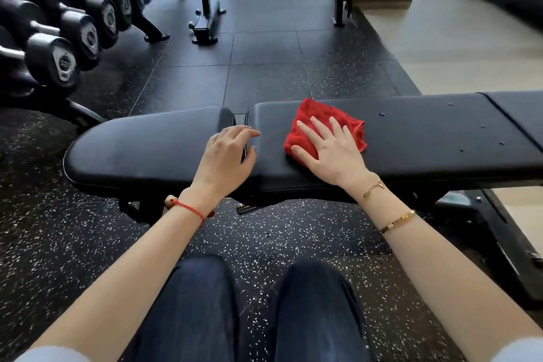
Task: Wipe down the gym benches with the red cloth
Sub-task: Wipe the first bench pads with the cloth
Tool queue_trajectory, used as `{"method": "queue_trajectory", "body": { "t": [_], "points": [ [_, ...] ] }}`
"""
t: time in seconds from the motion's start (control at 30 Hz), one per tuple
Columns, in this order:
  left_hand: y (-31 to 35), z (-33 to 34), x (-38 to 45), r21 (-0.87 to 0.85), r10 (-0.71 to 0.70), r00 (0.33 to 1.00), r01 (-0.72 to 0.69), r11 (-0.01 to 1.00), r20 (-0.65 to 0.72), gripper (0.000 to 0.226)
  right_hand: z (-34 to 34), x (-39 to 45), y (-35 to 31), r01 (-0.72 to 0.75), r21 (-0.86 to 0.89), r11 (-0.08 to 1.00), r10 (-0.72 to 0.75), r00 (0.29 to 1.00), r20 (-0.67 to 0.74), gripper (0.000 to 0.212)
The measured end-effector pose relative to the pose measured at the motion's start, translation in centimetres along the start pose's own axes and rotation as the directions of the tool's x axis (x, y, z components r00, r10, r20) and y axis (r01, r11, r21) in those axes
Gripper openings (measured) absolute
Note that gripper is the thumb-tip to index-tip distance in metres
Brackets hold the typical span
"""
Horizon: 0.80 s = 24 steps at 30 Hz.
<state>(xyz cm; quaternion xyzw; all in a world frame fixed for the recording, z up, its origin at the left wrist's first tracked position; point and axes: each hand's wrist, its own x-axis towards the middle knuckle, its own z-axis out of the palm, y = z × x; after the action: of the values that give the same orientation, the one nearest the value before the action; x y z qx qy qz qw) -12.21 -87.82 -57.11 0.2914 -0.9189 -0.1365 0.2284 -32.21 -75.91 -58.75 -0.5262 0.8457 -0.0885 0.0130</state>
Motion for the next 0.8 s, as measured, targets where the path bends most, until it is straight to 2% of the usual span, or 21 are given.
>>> {"method": "queue_trajectory", "body": {
  "t": [0.1,0.2,0.37,0.47,0.57,0.7,0.8],
  "points": [
    [0.6,0.3,0.4,-0.009,-0.013,1.000,0.013,1.000,0.014,0.032,-0.3,1.7,-0.1,-0.044,-0.034,0.998,0.046,0.997,0.069,0.064],
    [0.3,0.8,0.8,-0.006,-0.048,0.999,0.049,0.999,0.014,0.032,0.0,1.9,-1.3,-0.008,0.012,1.000,0.007,0.996,0.086,0.062],
    [-0.3,2.4,0.9,-0.011,-0.071,0.997,0.071,0.997,0.011,0.032,0.1,-0.7,2.1,0.079,0.011,0.997,-0.079,0.997,-0.020,0.069],
    [-0.1,3.4,1.4,-0.027,-0.064,0.998,0.064,0.998,0.011,0.032,-0.5,1.5,4.0,0.008,0.027,1.000,-0.008,1.000,0.011,0.072],
    [0.2,4.2,2.0,-0.029,-0.069,0.998,0.070,0.997,0.009,0.033,-0.6,4.5,3.1,-0.050,0.010,0.999,0.049,0.997,0.053,0.070],
    [0.2,4.6,1.9,-0.046,-0.092,0.996,0.091,0.995,-0.017,0.035,0.5,3.6,0.3,0.068,0.040,0.997,-0.069,0.997,0.018,0.070],
    [0.0,4.6,1.8,-0.042,-0.081,0.997,0.081,0.996,-0.014,0.036,0.4,1.0,1.2,0.130,-0.004,0.992,-0.130,0.992,-0.004,0.073]
  ]
}}
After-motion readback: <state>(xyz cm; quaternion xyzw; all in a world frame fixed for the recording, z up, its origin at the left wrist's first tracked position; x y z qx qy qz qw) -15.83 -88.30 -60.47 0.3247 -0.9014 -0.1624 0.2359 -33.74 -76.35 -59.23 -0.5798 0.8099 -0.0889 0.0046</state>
